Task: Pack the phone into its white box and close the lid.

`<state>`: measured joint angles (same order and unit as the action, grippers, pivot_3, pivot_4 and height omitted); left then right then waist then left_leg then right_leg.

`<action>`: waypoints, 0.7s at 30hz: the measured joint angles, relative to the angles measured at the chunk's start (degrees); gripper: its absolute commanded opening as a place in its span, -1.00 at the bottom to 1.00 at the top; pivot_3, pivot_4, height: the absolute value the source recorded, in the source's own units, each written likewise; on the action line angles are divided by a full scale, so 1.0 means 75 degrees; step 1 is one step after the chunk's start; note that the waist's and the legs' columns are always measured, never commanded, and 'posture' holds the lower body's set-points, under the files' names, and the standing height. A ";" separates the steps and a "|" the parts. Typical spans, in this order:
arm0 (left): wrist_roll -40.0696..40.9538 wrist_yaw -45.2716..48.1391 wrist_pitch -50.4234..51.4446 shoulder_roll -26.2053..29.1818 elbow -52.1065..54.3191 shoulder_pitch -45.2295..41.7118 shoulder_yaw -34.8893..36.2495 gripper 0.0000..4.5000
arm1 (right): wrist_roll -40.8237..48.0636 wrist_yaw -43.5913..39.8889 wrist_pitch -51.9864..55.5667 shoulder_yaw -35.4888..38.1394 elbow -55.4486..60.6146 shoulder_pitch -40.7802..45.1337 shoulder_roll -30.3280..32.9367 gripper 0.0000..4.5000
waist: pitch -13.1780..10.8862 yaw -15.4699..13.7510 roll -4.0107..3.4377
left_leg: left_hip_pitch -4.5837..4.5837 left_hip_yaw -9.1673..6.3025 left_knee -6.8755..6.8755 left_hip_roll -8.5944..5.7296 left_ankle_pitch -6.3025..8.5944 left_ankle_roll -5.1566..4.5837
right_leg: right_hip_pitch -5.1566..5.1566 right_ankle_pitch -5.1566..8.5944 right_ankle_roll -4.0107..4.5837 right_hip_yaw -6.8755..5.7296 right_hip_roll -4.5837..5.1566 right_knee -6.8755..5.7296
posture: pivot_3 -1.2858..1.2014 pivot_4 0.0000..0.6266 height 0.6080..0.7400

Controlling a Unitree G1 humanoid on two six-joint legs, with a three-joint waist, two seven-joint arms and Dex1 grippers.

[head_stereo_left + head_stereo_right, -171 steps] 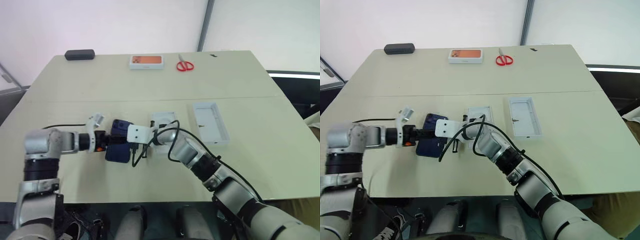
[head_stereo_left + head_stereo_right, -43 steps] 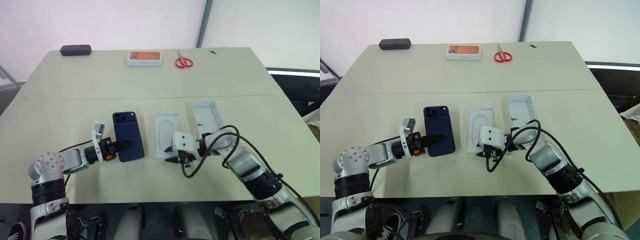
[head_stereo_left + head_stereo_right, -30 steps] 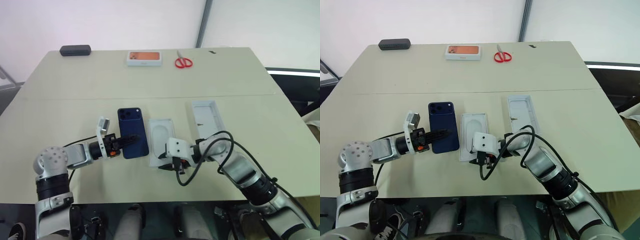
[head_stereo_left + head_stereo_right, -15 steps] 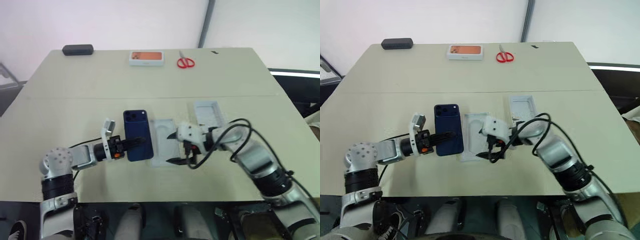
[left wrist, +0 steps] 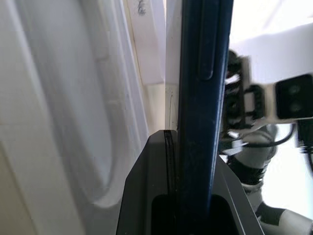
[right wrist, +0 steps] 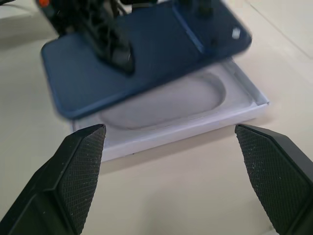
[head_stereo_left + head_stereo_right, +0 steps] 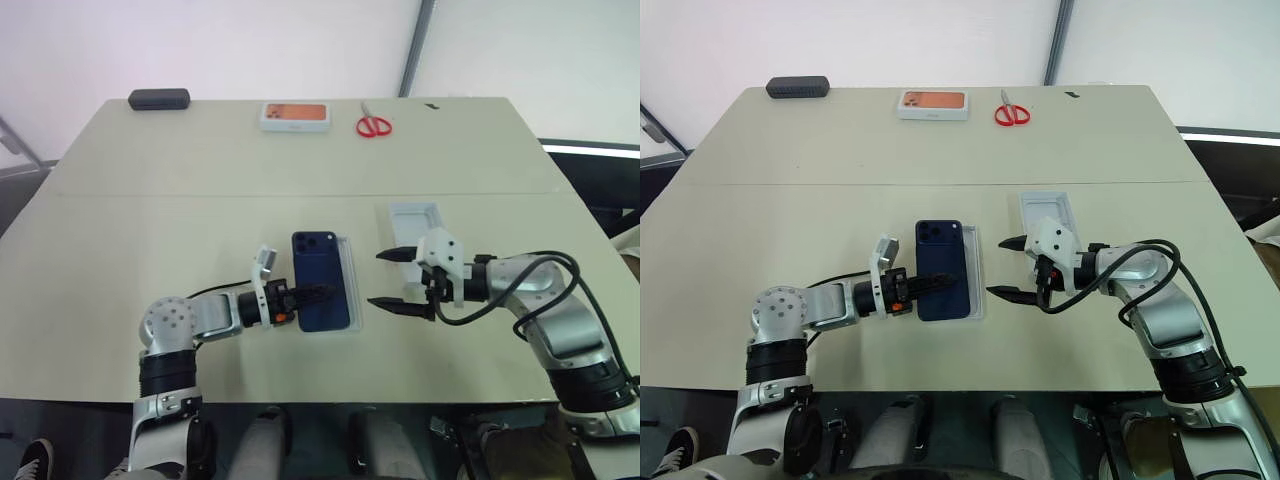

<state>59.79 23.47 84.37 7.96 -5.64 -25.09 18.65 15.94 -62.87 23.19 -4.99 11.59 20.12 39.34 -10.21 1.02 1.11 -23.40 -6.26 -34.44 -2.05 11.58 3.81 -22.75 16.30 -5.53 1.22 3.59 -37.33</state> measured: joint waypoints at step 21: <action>-0.0242 0.0812 -0.0308 0.0663 -0.0072 -0.0650 -0.0921 0.98 | -0.0326 0.0333 -0.0377 -0.0429 -0.0126 0.0087 -0.0037 1.00 | 0.0003 -0.0004 -0.0003 | 0.0011 -0.0002 -0.0004 -0.0004 0.0001 -0.0001 | 0.0020 0.0001 -0.0001 -0.0005 0.0004 0.0002 | 0.03 -0.52 1.00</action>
<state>57.98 29.56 82.06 12.93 -6.18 -29.96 11.74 13.49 -60.37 20.36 -8.21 10.65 20.78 39.06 -10.19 0.99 1.09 -23.32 -6.28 -34.47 -2.08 11.59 3.81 -22.60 16.31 -5.54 1.18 3.61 -37.31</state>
